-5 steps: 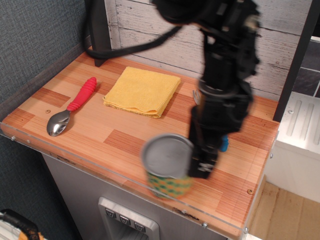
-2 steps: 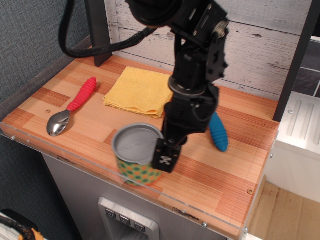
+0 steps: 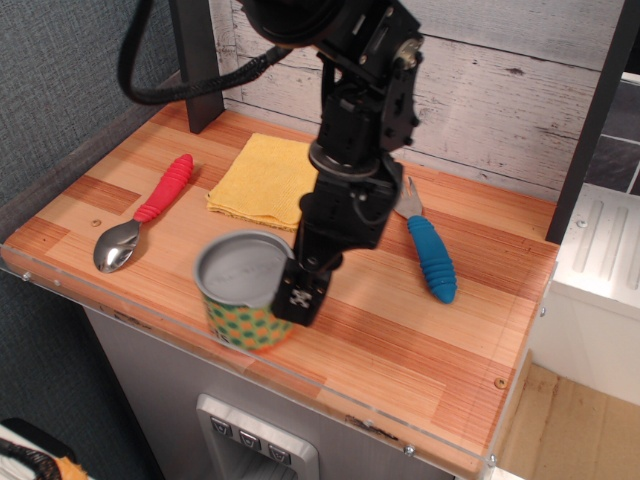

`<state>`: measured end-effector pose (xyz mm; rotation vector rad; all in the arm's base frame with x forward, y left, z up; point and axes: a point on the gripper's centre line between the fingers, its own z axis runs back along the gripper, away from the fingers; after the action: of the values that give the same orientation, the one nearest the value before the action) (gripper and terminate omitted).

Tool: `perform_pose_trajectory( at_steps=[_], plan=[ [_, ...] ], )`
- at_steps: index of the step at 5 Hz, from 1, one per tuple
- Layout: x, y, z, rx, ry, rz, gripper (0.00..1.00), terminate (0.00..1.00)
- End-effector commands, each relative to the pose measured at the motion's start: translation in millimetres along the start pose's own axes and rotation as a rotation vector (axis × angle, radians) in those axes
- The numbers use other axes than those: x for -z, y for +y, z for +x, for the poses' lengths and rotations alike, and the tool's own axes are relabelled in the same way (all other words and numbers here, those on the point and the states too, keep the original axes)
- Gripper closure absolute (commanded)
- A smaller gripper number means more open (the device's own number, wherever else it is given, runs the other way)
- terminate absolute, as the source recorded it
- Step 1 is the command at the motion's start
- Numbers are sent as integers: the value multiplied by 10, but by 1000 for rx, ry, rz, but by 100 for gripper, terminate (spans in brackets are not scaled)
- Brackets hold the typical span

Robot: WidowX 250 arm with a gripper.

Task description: Move can left closer to the right side of spoon.

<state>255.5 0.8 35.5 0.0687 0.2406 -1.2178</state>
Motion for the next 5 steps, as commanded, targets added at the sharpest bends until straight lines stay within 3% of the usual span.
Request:
perform_pose_trajectory(
  at_steps=[1, 3, 5],
  plan=[
    [-90, 160, -171, -19, 22, 41, 0, 0],
    [-41, 238, -328, -51, 35, 29, 0, 0],
    [-71, 282, -402, -81, 7, 33, 0, 0]
  ],
)
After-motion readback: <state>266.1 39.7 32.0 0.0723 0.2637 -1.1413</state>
